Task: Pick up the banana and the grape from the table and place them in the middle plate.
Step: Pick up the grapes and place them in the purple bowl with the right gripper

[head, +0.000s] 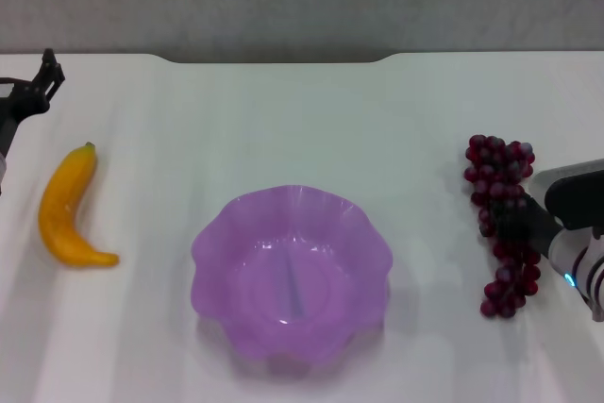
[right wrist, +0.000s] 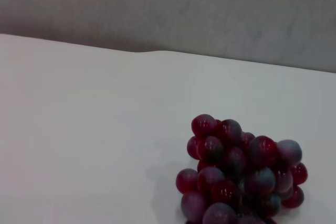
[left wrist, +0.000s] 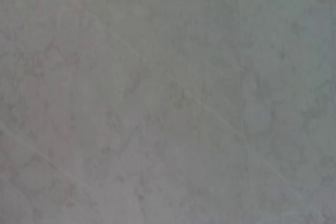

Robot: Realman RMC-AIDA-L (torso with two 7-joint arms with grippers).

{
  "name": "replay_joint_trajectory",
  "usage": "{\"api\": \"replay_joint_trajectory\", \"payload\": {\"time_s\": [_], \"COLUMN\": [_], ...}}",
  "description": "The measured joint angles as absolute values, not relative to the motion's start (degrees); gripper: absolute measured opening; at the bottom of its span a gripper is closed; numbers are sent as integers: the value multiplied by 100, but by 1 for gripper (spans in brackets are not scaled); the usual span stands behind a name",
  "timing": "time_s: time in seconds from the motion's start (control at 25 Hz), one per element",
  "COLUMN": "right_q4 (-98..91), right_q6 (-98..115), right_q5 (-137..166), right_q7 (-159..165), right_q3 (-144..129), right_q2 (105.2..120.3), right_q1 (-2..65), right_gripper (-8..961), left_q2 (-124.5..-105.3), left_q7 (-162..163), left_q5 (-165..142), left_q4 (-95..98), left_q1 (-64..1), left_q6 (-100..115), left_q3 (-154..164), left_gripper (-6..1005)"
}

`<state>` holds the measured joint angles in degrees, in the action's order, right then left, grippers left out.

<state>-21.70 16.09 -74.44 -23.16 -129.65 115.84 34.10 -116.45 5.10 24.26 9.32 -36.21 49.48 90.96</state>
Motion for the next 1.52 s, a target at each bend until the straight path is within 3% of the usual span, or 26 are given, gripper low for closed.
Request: {"api": "replay_joint_trajectory", "payload": {"time_s": [1.52], "right_q4": [-2463], "right_q6": [3056], "right_q5": [-7481], "right_q7": [-2303], "right_q3": [-13825], "right_q2": [11593], "right_q1": [3116], "right_gripper": [302], "left_q2": [-11645], "left_q7": [510], "left_q5": [2426], "left_q4": [932], "left_q1": [-3603], "left_q6": [4948], "left_q3": [9096], "left_gripper": [826]}}
